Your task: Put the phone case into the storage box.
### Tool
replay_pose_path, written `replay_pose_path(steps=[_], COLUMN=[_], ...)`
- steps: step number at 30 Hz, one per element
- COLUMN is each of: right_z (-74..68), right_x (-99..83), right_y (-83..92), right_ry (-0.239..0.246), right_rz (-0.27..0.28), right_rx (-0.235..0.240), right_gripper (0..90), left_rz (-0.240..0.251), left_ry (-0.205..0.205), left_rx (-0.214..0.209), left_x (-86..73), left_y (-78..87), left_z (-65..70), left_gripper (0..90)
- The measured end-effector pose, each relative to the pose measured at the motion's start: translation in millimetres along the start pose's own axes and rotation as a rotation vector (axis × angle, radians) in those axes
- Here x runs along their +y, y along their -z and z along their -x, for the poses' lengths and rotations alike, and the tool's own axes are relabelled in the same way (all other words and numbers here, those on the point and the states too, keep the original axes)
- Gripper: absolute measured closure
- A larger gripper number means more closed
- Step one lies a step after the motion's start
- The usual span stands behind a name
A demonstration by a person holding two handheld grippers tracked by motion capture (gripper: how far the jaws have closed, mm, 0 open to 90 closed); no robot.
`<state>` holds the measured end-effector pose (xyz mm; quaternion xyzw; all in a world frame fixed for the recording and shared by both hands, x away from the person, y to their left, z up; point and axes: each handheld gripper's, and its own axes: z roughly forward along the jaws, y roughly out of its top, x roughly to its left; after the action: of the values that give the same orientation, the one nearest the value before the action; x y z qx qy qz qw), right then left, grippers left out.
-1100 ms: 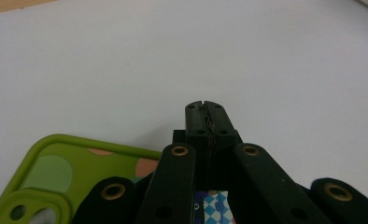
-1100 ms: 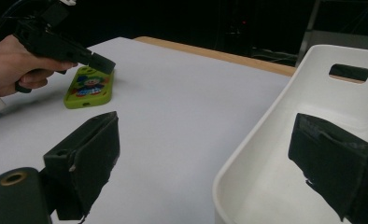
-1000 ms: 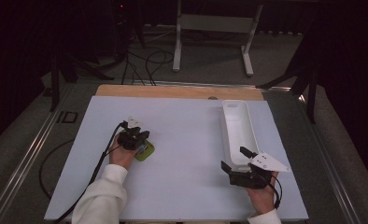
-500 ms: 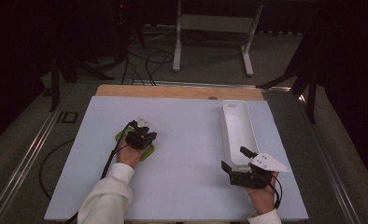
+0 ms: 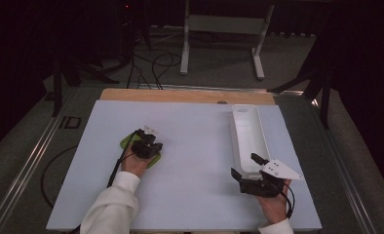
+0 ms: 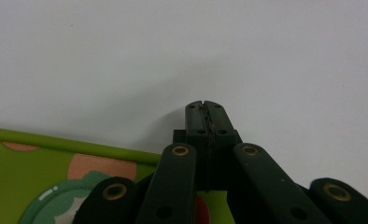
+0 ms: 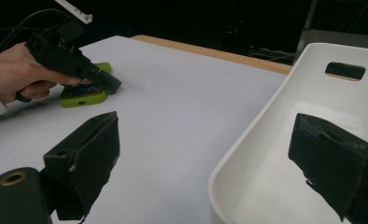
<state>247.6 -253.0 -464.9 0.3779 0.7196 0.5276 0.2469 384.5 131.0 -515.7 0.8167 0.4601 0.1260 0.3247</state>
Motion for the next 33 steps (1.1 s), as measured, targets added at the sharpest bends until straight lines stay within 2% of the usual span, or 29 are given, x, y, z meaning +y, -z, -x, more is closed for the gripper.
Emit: replay_pose_path(steps=[7,16,21,26,33], right_z=[0.1,-0.5,-0.8,-0.5,0.5], right_x=[0.2,-0.2,-0.2,-0.1,0.7], right_y=[0.1,-0.9,-1.4,-1.1,-1.0], right_ry=[0.001,0.005,0.007,0.005,0.008], right_rz=[0.001,-0.002,-0.004,-0.004,0.0], right_rx=[0.0,0.002,0.001,0.0,-0.003], right_gripper=[8.8,8.8,8.8,8.8,8.8], left_rz=[-0.009,0.001,0.001,0.004,0.003], left_ry=[-0.004,0.0,-0.02,-0.023,-0.024], left_rx=[-0.007,-0.028,-0.02,-0.017,0.009], left_x=[-5.0,-23.6,-33.9,-44.8,-61.1], left_y=[3.6,17.1,26.2,35.4,50.9], left_z=[0.4,2.6,6.3,7.7,2.7], left_gripper=[90.0,90.0,90.0,90.0,90.0])
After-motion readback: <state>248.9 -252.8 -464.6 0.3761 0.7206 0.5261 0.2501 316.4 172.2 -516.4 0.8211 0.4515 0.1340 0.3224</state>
